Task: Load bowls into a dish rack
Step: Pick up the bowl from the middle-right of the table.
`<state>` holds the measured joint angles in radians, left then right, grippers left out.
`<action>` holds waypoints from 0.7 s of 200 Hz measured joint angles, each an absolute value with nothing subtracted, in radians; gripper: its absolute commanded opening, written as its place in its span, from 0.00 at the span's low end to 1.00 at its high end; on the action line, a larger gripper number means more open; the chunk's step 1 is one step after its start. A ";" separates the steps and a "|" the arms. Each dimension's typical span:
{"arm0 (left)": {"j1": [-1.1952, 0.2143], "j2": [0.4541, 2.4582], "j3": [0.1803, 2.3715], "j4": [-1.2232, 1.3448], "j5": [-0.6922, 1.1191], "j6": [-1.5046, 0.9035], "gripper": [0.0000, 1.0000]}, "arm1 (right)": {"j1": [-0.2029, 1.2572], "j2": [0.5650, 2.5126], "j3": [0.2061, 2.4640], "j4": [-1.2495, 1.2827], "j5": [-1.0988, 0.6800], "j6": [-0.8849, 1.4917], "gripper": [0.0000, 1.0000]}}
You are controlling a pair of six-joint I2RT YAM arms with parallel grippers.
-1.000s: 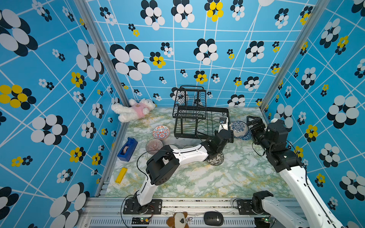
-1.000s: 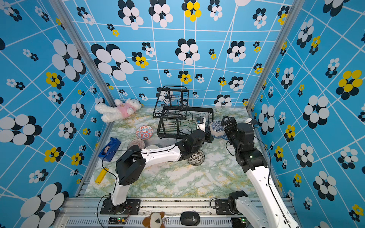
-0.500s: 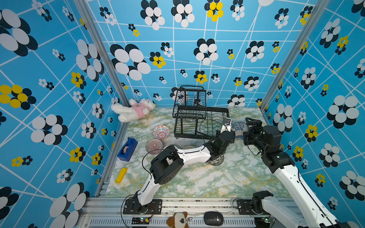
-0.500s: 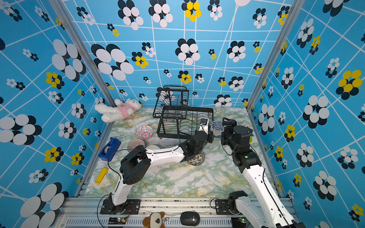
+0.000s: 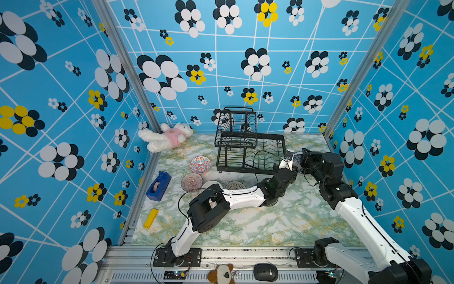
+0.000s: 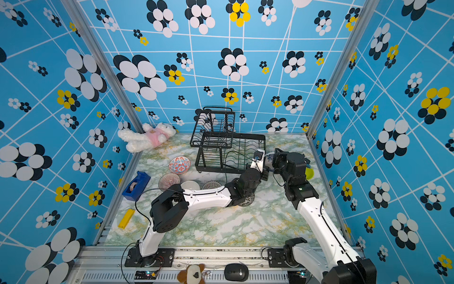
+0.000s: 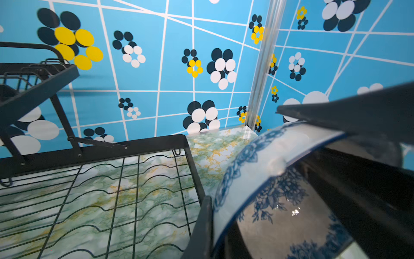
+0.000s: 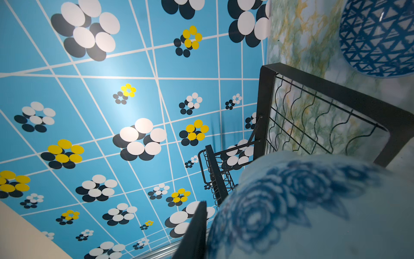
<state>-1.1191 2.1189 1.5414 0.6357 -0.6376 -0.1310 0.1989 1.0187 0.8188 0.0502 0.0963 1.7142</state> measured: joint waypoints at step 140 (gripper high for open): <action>-1.146 1.984 1.487 0.532 -0.583 -0.139 1.00 | 0.021 1.089 0.692 0.486 -0.065 1.544 0.00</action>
